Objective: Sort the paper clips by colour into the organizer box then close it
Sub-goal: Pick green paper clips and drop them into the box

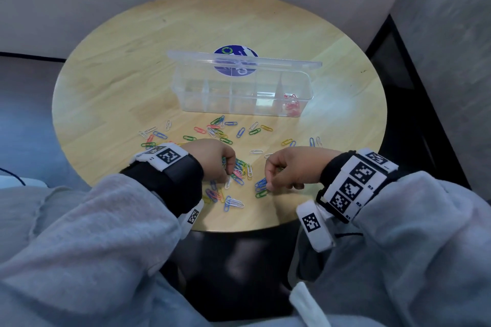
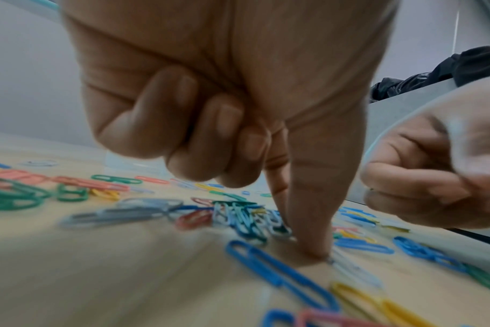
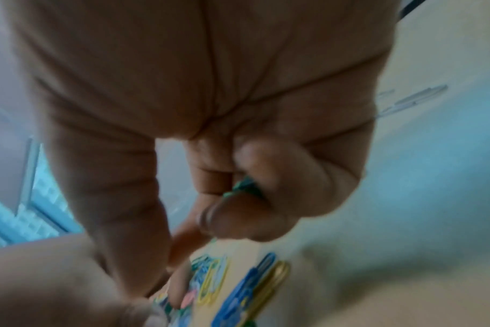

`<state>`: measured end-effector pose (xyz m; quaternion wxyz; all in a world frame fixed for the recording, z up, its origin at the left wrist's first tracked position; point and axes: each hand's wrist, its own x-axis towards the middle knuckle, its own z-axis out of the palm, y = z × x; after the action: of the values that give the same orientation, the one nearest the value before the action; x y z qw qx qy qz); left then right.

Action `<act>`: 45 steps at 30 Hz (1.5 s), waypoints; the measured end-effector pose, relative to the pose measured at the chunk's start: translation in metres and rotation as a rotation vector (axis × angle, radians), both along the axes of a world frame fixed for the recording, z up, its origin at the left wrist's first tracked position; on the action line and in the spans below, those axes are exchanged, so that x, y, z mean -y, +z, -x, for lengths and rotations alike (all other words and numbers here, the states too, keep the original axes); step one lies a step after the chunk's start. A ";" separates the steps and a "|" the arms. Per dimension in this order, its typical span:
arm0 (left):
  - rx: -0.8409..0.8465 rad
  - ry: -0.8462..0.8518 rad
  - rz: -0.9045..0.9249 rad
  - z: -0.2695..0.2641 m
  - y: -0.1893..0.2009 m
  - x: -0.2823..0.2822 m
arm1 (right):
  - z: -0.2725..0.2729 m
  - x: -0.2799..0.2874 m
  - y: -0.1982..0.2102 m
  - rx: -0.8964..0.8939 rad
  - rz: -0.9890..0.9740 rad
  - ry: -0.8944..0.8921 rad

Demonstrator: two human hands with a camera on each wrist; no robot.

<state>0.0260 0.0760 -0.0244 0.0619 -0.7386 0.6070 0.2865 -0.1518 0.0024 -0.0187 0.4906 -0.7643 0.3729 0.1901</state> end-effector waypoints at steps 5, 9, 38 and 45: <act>0.016 -0.009 -0.002 0.000 0.000 0.001 | -0.008 -0.009 0.001 -0.047 0.175 0.187; 0.010 -0.017 -0.002 0.002 -0.001 0.001 | -0.011 -0.015 0.001 -0.067 0.302 0.258; -1.043 0.650 0.101 -0.020 0.024 0.011 | -0.004 0.024 0.007 0.335 -0.300 -0.546; -1.288 0.808 0.104 -0.024 0.027 0.009 | -0.007 0.027 0.006 0.446 -0.424 -0.675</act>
<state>0.0499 0.0666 0.0026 -0.4490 -0.5924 0.2184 0.6322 -0.1447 -0.0242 -0.0123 0.7390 -0.5050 0.4392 -0.0774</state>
